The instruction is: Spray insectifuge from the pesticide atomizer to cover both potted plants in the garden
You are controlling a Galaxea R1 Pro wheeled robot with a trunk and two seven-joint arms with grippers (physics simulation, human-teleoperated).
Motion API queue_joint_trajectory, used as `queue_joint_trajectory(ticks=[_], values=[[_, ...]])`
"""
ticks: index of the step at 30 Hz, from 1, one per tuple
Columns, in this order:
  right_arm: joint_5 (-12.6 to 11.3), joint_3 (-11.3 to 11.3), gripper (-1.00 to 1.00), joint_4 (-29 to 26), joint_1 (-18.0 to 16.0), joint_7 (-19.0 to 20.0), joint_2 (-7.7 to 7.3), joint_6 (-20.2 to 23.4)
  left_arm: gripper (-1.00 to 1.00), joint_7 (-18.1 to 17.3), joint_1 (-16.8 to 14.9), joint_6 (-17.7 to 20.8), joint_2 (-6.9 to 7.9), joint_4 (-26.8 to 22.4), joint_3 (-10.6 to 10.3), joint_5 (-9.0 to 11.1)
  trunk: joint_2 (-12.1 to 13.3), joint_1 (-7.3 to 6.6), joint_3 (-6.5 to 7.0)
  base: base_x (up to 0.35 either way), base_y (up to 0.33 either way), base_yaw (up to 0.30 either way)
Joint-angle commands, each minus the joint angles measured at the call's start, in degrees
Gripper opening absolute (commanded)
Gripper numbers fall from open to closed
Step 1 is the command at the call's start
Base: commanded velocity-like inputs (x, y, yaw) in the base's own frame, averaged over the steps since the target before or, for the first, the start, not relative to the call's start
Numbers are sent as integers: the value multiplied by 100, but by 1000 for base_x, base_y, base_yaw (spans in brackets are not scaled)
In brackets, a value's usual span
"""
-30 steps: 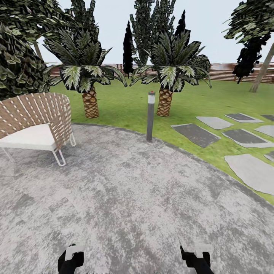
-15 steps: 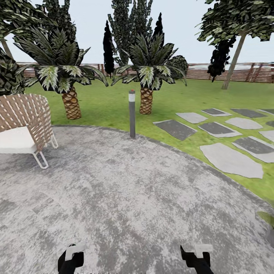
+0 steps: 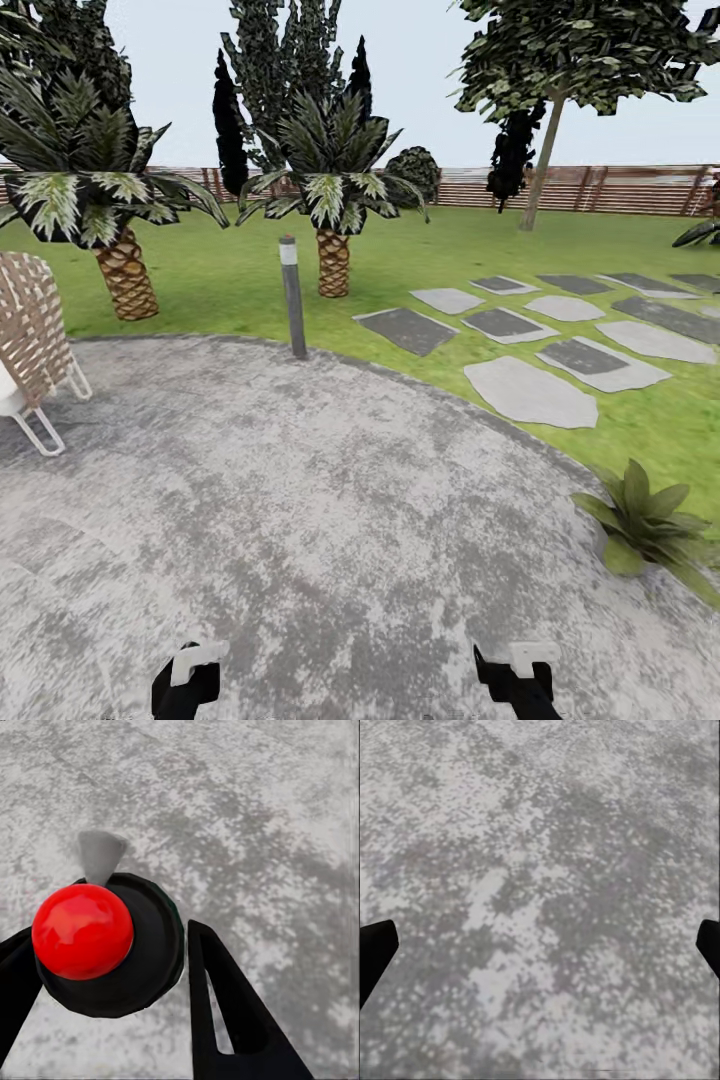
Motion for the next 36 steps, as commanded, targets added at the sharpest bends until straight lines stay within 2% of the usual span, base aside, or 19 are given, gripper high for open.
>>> queue_joint_trajectory(ticks=[1,15,36], values=[[-1,2,100,7,-4,-2,1,-17,-100,3,-2,-19,1,0,-13,40,-2,-4,-4,-257,-197,-267],[0,3,100,7,-4,-2,3,-17,-100,3,-2,-20,1,2,-11,40,-2,-4,-4,-242,-194,-267],[2,3,100,7,-4,-2,9,-17,-100,12,5,-35,1,-1,-9,40,-2,-4,-4,-8,-8,-267]])
